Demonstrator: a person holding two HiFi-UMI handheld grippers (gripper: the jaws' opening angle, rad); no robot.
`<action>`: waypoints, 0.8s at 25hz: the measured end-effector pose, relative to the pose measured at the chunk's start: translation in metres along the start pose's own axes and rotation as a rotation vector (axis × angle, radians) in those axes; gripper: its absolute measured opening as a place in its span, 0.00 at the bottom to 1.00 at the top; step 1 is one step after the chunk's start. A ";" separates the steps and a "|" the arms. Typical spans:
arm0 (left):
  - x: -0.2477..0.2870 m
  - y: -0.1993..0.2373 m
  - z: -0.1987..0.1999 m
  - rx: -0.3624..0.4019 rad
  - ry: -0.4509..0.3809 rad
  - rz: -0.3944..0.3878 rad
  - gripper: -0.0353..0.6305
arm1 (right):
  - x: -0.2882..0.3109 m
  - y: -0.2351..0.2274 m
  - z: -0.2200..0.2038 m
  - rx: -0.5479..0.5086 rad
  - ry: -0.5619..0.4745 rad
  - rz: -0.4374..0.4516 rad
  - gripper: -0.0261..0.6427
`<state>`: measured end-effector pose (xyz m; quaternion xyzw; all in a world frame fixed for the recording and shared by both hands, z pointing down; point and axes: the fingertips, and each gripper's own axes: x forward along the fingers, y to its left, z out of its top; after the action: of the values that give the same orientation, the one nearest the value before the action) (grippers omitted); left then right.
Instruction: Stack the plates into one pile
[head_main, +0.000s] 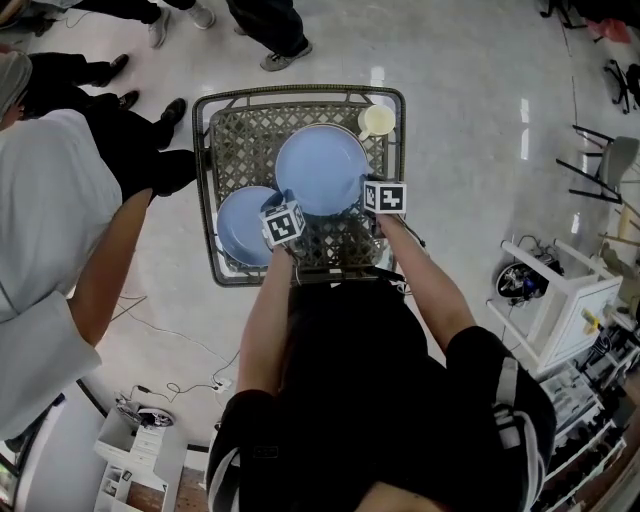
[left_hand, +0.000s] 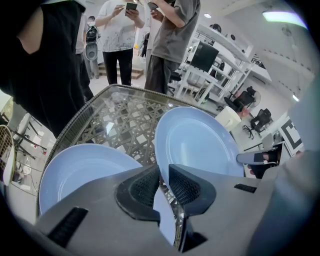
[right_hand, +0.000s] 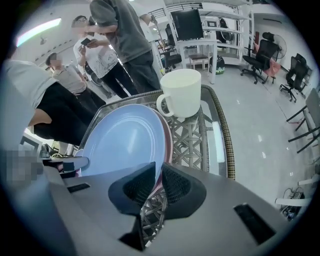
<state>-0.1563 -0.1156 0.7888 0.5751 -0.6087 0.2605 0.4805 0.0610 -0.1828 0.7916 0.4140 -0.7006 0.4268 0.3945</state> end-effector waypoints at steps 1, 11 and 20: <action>0.001 0.000 0.000 0.000 0.002 -0.001 0.16 | 0.001 0.000 0.000 -0.001 0.002 -0.002 0.10; 0.004 0.001 0.004 0.008 0.011 0.005 0.16 | 0.003 -0.001 0.003 -0.006 0.019 -0.010 0.10; 0.007 -0.002 0.006 0.019 0.013 0.003 0.16 | 0.001 -0.004 0.005 -0.004 0.013 -0.024 0.10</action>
<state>-0.1551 -0.1249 0.7920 0.5772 -0.6039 0.2708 0.4784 0.0631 -0.1891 0.7916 0.4190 -0.6938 0.4234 0.4048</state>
